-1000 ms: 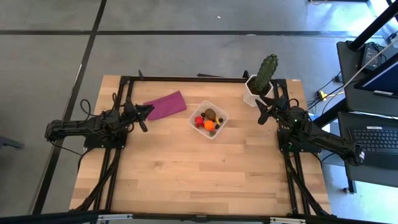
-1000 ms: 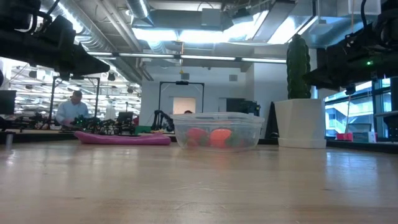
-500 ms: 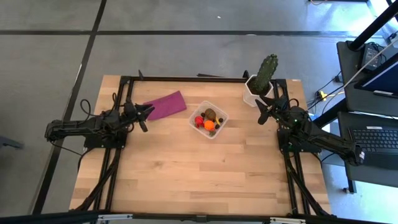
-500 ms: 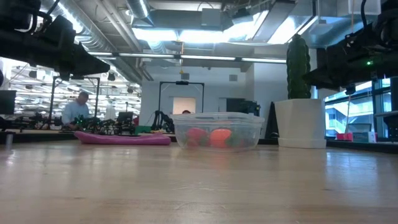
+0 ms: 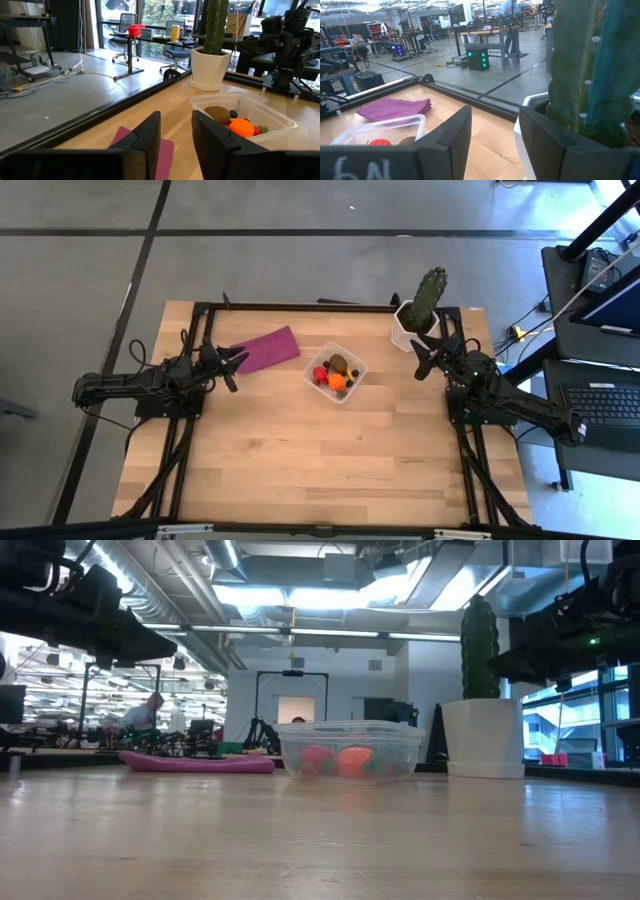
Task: Pick and placing Produce into tupperware
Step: Return to Home Position
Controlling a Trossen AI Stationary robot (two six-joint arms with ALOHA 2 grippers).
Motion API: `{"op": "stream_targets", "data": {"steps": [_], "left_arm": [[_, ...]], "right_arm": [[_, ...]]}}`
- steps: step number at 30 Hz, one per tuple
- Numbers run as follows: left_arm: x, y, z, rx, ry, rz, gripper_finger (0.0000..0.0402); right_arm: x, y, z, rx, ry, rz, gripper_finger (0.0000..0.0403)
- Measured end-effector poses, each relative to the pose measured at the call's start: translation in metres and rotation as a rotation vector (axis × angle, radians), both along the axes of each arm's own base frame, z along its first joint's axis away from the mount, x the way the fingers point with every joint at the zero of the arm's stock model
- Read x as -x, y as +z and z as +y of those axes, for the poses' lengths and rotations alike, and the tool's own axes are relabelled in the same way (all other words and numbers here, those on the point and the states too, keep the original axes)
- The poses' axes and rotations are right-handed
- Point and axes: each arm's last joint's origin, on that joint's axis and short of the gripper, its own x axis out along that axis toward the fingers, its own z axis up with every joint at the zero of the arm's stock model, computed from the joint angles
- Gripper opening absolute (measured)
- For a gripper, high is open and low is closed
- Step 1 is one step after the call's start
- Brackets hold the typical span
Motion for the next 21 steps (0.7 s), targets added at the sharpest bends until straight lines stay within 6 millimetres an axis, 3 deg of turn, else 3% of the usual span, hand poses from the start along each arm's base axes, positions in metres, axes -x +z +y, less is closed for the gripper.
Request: {"op": "stream_targets", "data": {"steps": [21], "left_arm": [[0.0000,0.0000,0.0000,0.000,0.000,0.000,0.0128]], "right_arm": [[0.0000,0.0000,0.0000,0.000,0.000,0.000,0.0168]]}}
